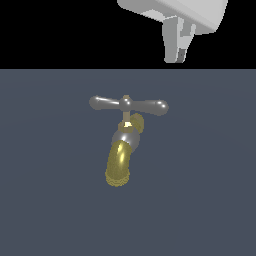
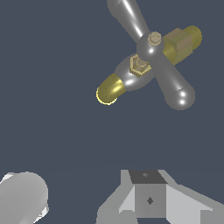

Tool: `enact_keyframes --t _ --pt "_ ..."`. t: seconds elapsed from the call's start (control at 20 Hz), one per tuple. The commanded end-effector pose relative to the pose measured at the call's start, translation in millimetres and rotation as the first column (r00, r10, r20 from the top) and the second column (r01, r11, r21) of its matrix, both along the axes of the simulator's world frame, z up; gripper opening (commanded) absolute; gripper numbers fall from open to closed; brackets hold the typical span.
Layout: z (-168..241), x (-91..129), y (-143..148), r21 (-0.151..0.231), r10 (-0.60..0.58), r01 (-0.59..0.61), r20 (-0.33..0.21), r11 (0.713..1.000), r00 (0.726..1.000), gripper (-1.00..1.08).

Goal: Turn on the faucet by rotating a designated handle.

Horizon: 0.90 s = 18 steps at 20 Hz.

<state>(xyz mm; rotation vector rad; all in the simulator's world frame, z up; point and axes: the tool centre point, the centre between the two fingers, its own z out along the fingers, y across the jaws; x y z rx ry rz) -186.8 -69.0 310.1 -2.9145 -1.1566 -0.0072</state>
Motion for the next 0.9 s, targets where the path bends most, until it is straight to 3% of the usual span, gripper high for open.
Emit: enact_keyframes --t 0.0,0.3,0.85 --pt "-14.2 6.4 -2.0 -0.002 0.066 -0.066 0.0 0.998 0.998 -1.0" --pt "-47.0 22.3 -4.6 -0.006 0.214 -0.214 0.0 0.977 0.977 -1.0" --pt "-95.7 47.3 -3.4 -0.009 0.426 -0.426 -0.002 0.905 0.905 -1.0"
